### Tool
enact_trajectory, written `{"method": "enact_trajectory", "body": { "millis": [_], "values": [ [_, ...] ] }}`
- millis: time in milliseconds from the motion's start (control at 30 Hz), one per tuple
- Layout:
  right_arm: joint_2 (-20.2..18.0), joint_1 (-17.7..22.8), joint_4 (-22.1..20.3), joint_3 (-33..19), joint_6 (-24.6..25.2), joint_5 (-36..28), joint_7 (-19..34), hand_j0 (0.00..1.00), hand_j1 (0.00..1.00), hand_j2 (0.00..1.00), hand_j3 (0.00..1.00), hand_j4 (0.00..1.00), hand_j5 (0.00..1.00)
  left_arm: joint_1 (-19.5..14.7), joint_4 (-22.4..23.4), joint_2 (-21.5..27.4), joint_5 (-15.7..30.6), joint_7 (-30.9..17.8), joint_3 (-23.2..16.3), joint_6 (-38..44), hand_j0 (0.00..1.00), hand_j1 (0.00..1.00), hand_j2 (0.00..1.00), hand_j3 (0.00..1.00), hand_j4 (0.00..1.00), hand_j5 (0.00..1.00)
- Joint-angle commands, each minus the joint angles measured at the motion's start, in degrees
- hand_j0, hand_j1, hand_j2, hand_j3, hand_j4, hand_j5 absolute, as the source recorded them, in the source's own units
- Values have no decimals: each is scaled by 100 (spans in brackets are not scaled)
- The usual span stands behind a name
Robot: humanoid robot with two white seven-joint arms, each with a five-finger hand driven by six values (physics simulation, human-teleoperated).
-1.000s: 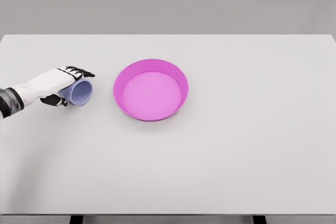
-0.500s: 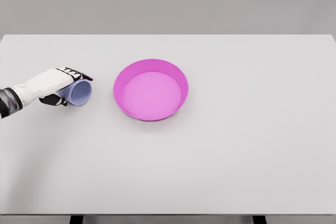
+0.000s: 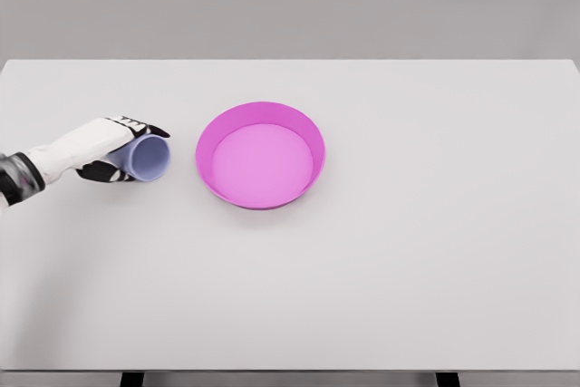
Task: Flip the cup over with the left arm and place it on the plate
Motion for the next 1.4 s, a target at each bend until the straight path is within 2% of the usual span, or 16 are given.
{"method": "enact_trajectory", "body": {
  "millis": [0,67,567,667,1233,1367],
  "values": [
    [0,0,1,-3,-2,0,1,100,100,100,100,100,100,0,87,1,422,3,-130,12,78,78,78,78,78,78],
    [0,0,1,-3,-2,0,1,100,100,100,100,100,100,-9,254,1,642,3,-245,12,78,78,78,78,78,78],
    [0,0,1,-3,-2,0,1,100,100,100,100,100,100,9,254,63,1697,3,-298,12,76,76,76,76,76,76],
    [0,0,1,-3,7,0,1,100,100,100,100,100,100,-9,254,63,2048,3,-526,12,76,76,76,76,76,76],
    [0,0,1,-3,-2,0,1,100,100,100,100,100,100,-62,149,124,3419,12,-1018,12,76,76,76,76,76,76],
    [0,0,1,-3,7,0,1,100,100,100,100,100,100,-62,-35,116,3736,12,-1176,12,75,75,75,75,75,75]
  ]
}}
